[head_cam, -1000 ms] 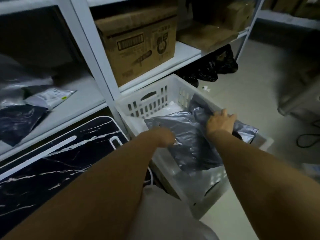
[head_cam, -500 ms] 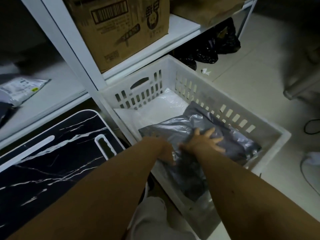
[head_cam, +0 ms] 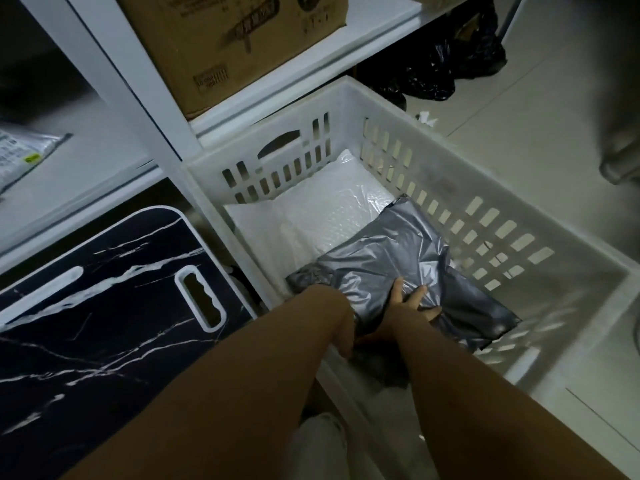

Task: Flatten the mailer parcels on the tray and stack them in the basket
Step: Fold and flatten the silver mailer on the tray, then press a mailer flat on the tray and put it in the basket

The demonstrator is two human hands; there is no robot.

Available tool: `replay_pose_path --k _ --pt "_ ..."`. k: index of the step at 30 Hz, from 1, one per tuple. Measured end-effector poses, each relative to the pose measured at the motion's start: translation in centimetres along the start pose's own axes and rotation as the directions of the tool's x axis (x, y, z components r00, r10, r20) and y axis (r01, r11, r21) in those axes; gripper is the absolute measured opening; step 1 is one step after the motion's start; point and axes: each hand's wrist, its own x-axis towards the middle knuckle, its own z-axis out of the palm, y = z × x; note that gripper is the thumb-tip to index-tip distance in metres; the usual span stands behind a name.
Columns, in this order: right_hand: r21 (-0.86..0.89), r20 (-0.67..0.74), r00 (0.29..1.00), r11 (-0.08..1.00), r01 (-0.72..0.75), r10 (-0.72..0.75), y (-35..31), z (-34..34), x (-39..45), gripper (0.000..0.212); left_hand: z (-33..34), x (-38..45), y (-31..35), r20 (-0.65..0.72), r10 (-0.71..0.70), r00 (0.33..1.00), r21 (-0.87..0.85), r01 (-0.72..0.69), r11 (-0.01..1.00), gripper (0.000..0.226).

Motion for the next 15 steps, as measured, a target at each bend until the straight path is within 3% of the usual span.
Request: replay_pose_path --k 9,15 --pt "0.023 -0.013 0.999 0.999 -0.035 0.035 0.0 1.2 1.1 0.162 0.4 1.0 -0.5 -0.021 0.037 0.999 0.0 -0.037 0.999 0.074" --pt "0.01 -0.046 0.998 0.999 -0.039 0.039 0.0 0.8 -0.4 0.16 0.3 -1.6 -1.1 -0.188 0.05 0.981 0.019 -0.047 0.999 0.063"
